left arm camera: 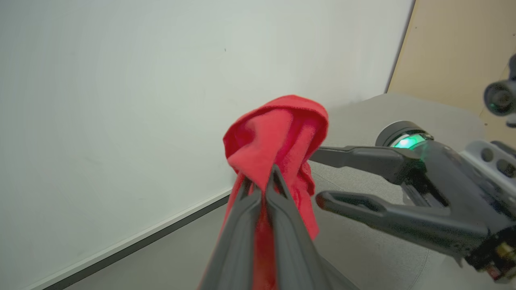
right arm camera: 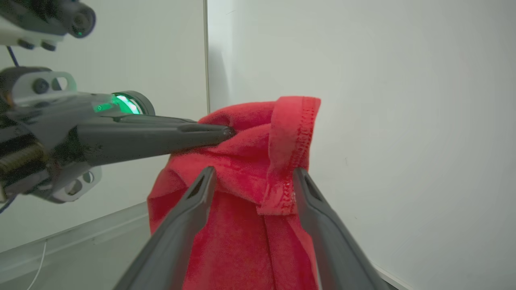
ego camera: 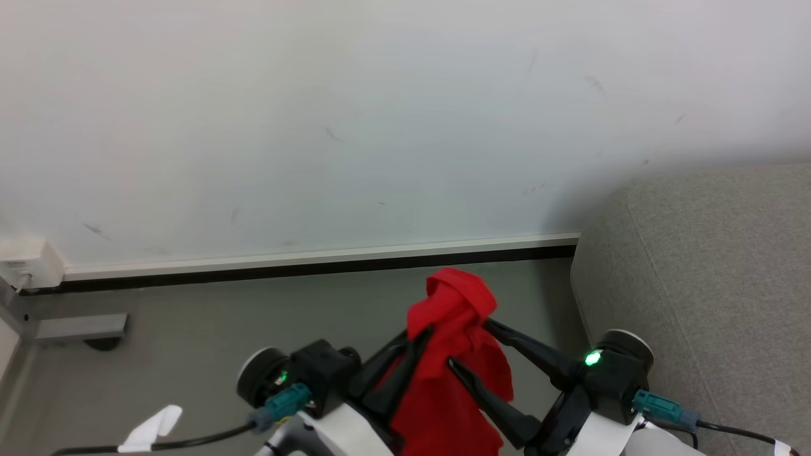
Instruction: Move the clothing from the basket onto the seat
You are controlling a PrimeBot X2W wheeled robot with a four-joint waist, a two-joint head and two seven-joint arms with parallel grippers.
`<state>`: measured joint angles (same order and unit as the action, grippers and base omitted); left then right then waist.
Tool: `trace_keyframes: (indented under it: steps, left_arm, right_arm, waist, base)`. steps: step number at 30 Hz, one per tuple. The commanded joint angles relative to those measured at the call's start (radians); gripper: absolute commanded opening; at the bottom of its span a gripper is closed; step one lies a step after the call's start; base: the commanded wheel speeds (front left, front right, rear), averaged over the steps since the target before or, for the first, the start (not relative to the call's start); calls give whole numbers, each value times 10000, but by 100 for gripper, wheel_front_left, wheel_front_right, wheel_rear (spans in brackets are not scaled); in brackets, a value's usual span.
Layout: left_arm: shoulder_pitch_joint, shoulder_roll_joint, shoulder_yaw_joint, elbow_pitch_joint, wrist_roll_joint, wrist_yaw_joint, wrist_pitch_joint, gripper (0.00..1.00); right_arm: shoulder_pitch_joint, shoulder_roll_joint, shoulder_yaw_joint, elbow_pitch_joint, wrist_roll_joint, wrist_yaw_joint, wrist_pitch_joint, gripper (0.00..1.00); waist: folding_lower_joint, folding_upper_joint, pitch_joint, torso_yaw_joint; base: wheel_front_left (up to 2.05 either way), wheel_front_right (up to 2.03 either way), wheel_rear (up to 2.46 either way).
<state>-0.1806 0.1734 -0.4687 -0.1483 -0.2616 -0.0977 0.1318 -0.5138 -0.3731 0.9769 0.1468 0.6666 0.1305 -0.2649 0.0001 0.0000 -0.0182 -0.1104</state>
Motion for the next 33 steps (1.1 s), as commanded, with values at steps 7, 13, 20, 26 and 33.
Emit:
trace_keyframes:
  steps: [7, 13, 20, 26, 33]
  left_arm:
    - [-133, -13, -810, -555, -347, -194, 223, 0]
    - [-189, -13, -1395, -727, -799, -266, 398, 0]
    - [-245, 0, -1452, -584, -1035, -253, 323, 0]
    - [-196, 128, -1260, -415, -936, -42, 163, 67]
    - [-6, 191, -1147, -113, -710, 200, -208, 100]
  right_arm:
    - [-297, -212, 772, 291, 828, 6, 8, 100]
    - [-658, -193, 1539, 137, 1530, 6, 6, 100]
    - [-876, -195, 1771, 19, 2035, 6, 7, 22]
    - [-843, -399, 1645, -61, 2420, 6, 7, 0]
    - [-519, -799, 1027, 17, 2594, 7, 4, 0]
  waist:
    - [-1, 0, 21, 2]
    - [-1, 0, 37, -50]
    - [-1, 0, 55, -87]
    - [-1, 0, 83, -161]
    - [-1, 0, 187, -585]
  base:
    - [0, 0, 0]
    - [0, 0, 0]
    - [0, 0, 0]
    - [0, 0, 0]
    - [0, 0, 0]
